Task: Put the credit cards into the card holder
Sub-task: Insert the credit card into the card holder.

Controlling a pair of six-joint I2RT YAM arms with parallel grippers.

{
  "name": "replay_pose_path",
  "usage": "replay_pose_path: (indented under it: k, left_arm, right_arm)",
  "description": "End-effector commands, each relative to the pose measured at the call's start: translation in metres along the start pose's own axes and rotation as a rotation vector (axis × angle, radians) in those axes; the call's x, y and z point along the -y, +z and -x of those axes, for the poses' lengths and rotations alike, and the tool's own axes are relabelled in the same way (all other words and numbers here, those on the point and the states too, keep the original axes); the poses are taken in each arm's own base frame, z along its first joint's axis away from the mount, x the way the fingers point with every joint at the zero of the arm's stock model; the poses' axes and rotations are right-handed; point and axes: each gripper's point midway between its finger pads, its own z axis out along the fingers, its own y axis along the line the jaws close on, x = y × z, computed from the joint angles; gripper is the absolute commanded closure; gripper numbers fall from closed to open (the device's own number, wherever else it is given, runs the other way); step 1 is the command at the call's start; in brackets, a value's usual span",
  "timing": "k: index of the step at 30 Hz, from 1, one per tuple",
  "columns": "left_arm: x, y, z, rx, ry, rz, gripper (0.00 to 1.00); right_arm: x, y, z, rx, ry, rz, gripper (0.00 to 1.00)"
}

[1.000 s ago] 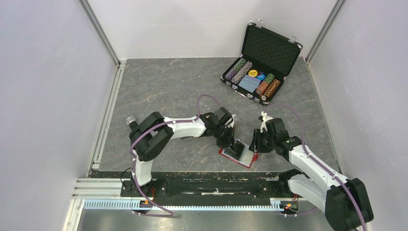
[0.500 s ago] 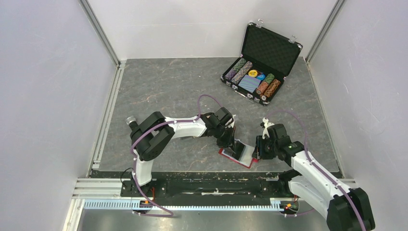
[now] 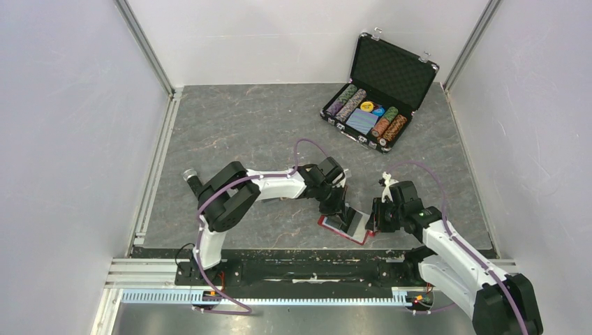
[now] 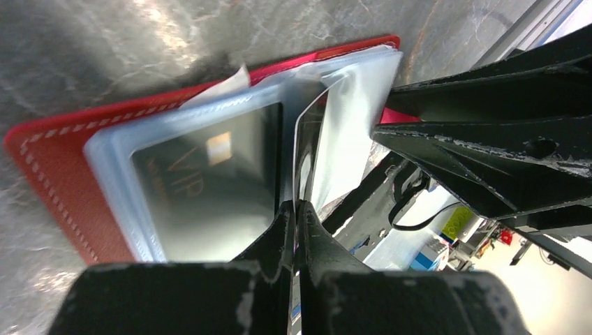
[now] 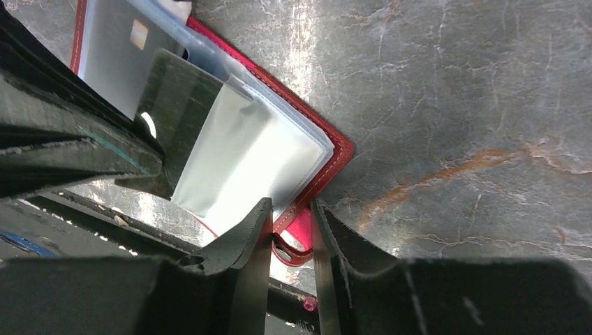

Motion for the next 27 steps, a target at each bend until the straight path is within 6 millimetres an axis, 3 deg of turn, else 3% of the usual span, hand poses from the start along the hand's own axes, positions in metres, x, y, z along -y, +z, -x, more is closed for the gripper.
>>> replay_pose_path:
  k: [1, 5, 10, 15, 20, 27]
  left_arm:
    - [-0.012, 0.014, -0.027, -0.093, 0.052, 0.106, 0.91]
    - [-0.015, 0.006, -0.023, -0.07, 0.101, 0.185, 0.67]
    - [-0.015, -0.007, -0.015, -0.036, 0.169, 0.284, 0.54]
    - [-0.013, -0.015, -0.008, 0.004, 0.196, 0.327, 0.48]
    - [-0.012, -0.009, -0.008, -0.019, 0.215, 0.331, 0.47]
    - [0.014, 0.006, -0.018, -0.094, 0.274, 0.225, 0.51]
  right_arm:
    - [0.004, 0.006, -0.016, -0.053, 0.028, 0.003, 0.72]
    - [0.003, 0.005, -0.015, -0.048, 0.026, 0.005, 0.72]
    - [0.003, 0.005, -0.016, -0.048, 0.027, 0.006, 0.72]
    - [0.003, 0.005, -0.015, -0.046, 0.028, 0.007, 0.72]
    - [0.002, 0.005, -0.016, -0.05, 0.027, 0.015, 0.72]
    - [-0.002, 0.008, -0.021, -0.061, 0.043, 0.049, 0.73]
